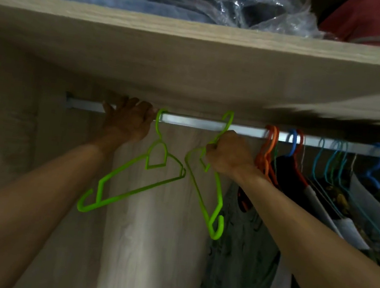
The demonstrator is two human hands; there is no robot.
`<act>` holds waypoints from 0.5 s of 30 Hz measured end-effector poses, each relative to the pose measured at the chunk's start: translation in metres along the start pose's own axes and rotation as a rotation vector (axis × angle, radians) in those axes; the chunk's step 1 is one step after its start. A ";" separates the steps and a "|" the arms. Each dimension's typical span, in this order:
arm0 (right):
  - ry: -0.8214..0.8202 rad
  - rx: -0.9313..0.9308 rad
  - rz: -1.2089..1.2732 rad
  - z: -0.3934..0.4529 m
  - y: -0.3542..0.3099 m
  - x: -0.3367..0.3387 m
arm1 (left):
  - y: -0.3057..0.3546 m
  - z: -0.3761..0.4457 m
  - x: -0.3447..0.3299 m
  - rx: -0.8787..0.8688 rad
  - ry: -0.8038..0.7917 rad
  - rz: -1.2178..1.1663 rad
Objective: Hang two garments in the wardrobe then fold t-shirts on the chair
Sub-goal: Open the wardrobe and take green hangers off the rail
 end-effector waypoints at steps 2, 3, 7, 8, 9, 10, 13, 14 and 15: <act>0.013 0.014 0.019 -0.001 -0.004 0.004 | -0.001 -0.001 0.001 0.009 -0.022 0.011; 0.012 0.023 0.024 -0.002 -0.005 0.006 | -0.002 -0.001 0.001 0.010 -0.031 0.022; -0.006 0.054 0.055 -0.014 -0.009 0.013 | -0.002 -0.002 0.004 0.027 -0.082 0.049; -0.014 0.057 0.058 -0.018 -0.009 0.016 | -0.004 -0.004 0.005 0.036 -0.099 0.035; -0.025 0.058 0.063 -0.022 -0.007 0.020 | -0.005 -0.006 0.007 0.038 -0.109 0.022; -0.038 0.059 0.065 -0.027 -0.005 0.025 | -0.006 -0.011 0.010 0.045 -0.113 0.000; -0.054 0.093 0.032 -0.039 -0.003 0.042 | -0.007 -0.030 0.032 0.062 -0.040 -0.134; -0.058 0.118 0.021 -0.043 -0.003 0.047 | -0.005 -0.043 0.042 0.077 -0.020 -0.158; -0.057 0.144 0.022 -0.049 -0.004 0.052 | -0.001 -0.058 0.053 0.092 0.009 -0.172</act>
Point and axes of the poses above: each hand's wrist, its own z-axis towards the middle knuckle, its own x-axis out of the back of the hand, y = z × x, the point moved 9 cm from there along z, towards the middle knuckle, and after that the axes turned 13 degrees about x, right-handed, at the moved point
